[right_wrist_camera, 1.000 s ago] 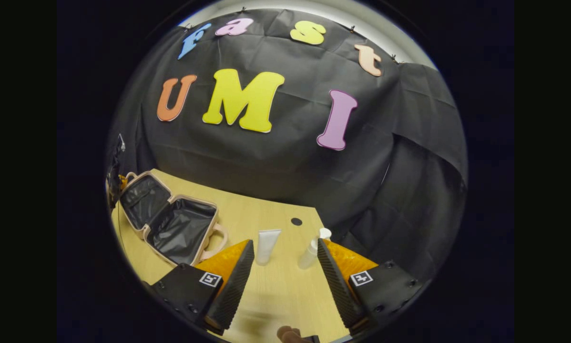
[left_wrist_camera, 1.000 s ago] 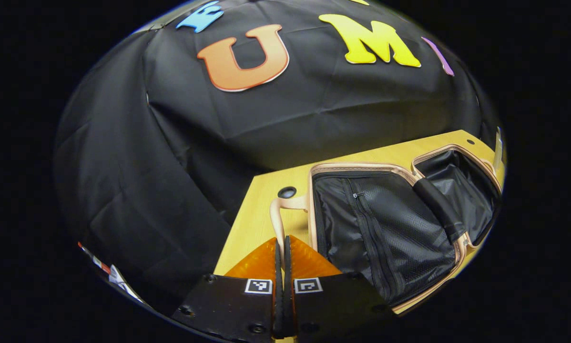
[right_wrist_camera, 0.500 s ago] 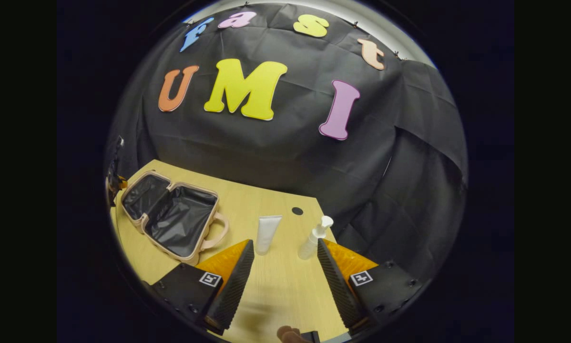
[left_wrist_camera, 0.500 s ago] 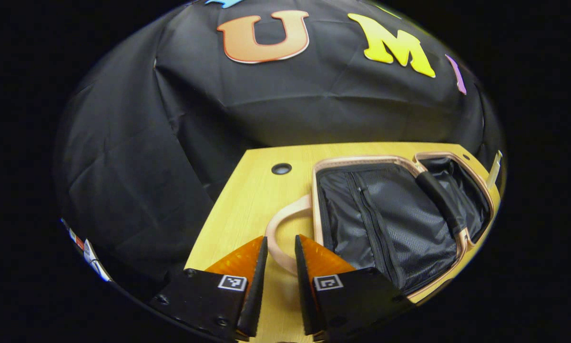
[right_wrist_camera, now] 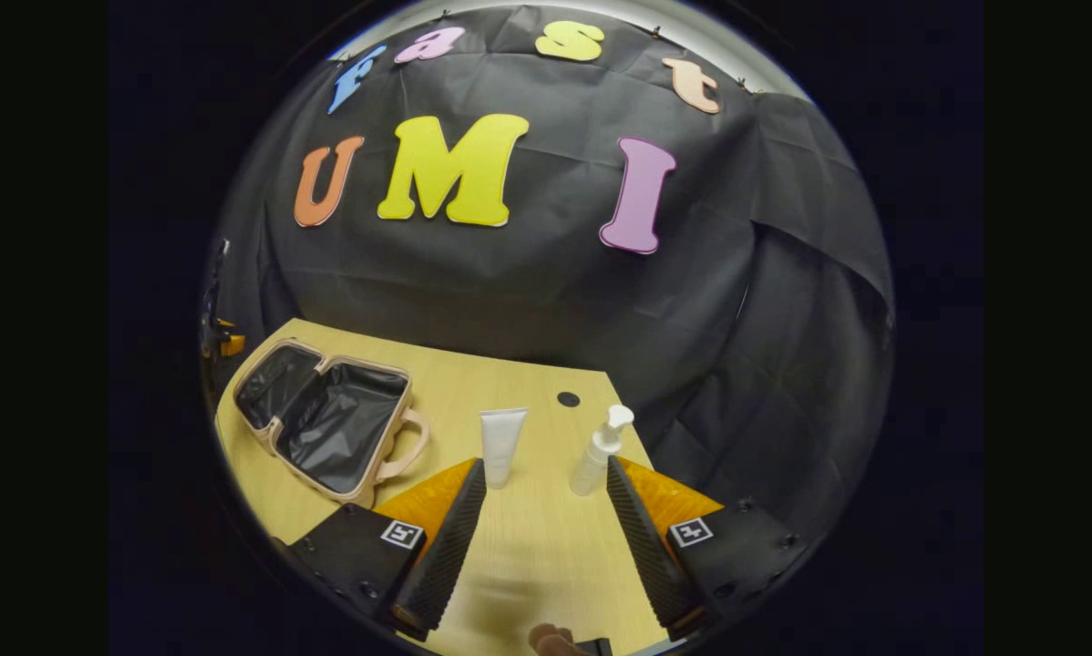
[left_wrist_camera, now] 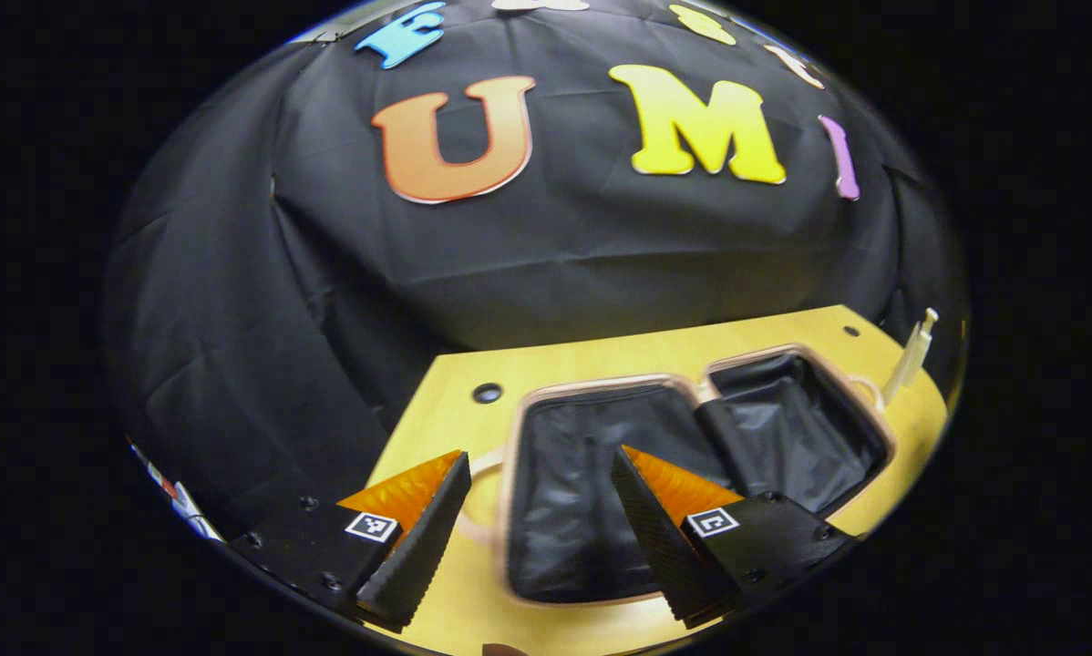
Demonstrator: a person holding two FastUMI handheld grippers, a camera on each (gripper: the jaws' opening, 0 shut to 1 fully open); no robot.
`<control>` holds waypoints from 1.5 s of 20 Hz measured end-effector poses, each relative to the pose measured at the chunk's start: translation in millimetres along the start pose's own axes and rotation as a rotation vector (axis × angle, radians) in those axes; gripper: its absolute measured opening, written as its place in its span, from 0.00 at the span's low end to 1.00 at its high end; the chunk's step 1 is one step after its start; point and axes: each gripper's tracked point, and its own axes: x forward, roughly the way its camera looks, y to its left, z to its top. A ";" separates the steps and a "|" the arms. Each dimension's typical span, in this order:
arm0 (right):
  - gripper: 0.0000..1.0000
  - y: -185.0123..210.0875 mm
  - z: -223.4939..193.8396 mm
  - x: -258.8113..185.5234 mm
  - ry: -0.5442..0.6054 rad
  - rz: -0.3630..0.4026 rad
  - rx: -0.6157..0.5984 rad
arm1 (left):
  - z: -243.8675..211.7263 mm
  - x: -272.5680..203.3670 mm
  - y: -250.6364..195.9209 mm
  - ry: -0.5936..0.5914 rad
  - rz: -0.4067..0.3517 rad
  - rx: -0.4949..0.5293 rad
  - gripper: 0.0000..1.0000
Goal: First open the suitcase, pack the skin care products into it, and then close the suitcase.
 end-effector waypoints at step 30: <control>0.79 -137.0 -48.0 15.3 0.065 0.021 -0.093 | -19.8 43.9 -537.8 0.128 -0.747 0.095 0.98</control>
